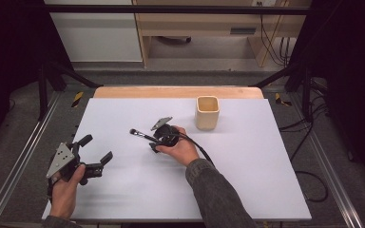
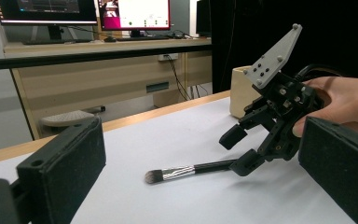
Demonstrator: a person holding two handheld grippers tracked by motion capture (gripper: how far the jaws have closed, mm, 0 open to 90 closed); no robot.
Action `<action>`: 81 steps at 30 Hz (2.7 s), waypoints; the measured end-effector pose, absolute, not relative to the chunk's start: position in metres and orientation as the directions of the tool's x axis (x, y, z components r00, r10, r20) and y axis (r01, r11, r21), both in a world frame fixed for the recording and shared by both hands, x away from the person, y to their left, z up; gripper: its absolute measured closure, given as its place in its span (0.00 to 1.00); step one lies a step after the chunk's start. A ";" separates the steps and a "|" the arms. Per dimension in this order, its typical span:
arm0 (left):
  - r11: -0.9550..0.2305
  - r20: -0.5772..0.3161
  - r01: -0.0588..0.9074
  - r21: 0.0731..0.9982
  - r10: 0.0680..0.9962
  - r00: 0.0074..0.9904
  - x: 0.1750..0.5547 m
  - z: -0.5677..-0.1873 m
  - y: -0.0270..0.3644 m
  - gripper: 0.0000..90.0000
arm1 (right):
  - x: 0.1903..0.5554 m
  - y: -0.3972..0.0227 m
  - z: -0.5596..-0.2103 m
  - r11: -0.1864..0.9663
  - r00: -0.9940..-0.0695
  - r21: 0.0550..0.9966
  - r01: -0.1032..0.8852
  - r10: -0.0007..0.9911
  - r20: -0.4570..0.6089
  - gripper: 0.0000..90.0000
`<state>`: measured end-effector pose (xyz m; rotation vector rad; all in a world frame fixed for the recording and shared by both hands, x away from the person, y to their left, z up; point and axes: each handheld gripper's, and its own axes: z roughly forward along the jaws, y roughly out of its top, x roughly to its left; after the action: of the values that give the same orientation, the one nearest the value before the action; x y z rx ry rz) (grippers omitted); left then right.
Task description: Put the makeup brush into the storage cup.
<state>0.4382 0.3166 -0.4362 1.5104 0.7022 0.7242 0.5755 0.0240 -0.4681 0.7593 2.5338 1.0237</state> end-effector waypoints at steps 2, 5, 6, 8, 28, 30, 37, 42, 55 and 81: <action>-0.059 0.038 0.013 0.998 0.786 0.617 0.438 -0.436 0.317 0.00 | 0.576 0.024 -0.469 0.605 -0.813 0.708 0.363 0.577 -0.076 0.42; -0.058 0.037 0.013 0.998 0.786 0.617 0.438 -0.436 0.317 0.00 | 0.576 0.024 -0.469 0.600 -0.813 0.713 0.363 0.578 -0.073 0.43; -0.058 0.037 0.013 0.998 0.786 0.617 0.438 -0.436 0.317 0.01 | 0.577 0.024 -0.469 0.600 -0.812 0.713 0.364 0.580 -0.073 0.43; -0.058 0.038 0.014 0.998 0.786 0.617 0.438 -0.436 0.317 0.01 | 0.577 0.024 -0.470 0.601 -0.811 0.712 0.364 0.580 -0.074 0.44; -0.061 0.039 0.013 0.998 0.785 0.618 0.439 -0.436 0.316 0.01 | 0.581 0.019 -0.472 0.597 -0.809 0.703 0.387 0.585 -0.051 0.58; -0.063 0.040 0.014 0.998 0.784 0.619 0.439 -0.437 0.316 0.01 | 0.581 0.019 -0.472 0.600 -0.813 0.701 0.385 0.580 -0.050 0.61; -0.063 0.041 0.015 0.998 0.784 0.619 0.439 -0.437 0.315 0.01 | 0.582 0.018 -0.473 0.599 -0.817 0.699 0.392 0.576 -0.036 0.68; -0.064 0.041 0.015 0.998 0.784 0.620 0.439 -0.437 0.315 0.01 | 0.582 0.018 -0.474 0.599 -0.814 0.693 0.401 0.580 -0.030 0.70; -0.066 0.042 0.015 0.998 0.784 0.620 0.439 -0.437 0.315 0.01 | 0.582 0.019 -0.474 0.594 -0.818 0.695 0.406 0.576 -0.015 0.74; -0.067 0.041 0.018 0.998 0.782 0.622 0.439 -0.437 0.314 0.01 | 0.583 0.017 -0.475 0.579 -0.813 0.702 0.415 0.582 0.002 0.86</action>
<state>0.4391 0.3145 -0.4369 1.5231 0.6988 0.7192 0.5828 0.0169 -0.4751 0.8293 2.5813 1.0590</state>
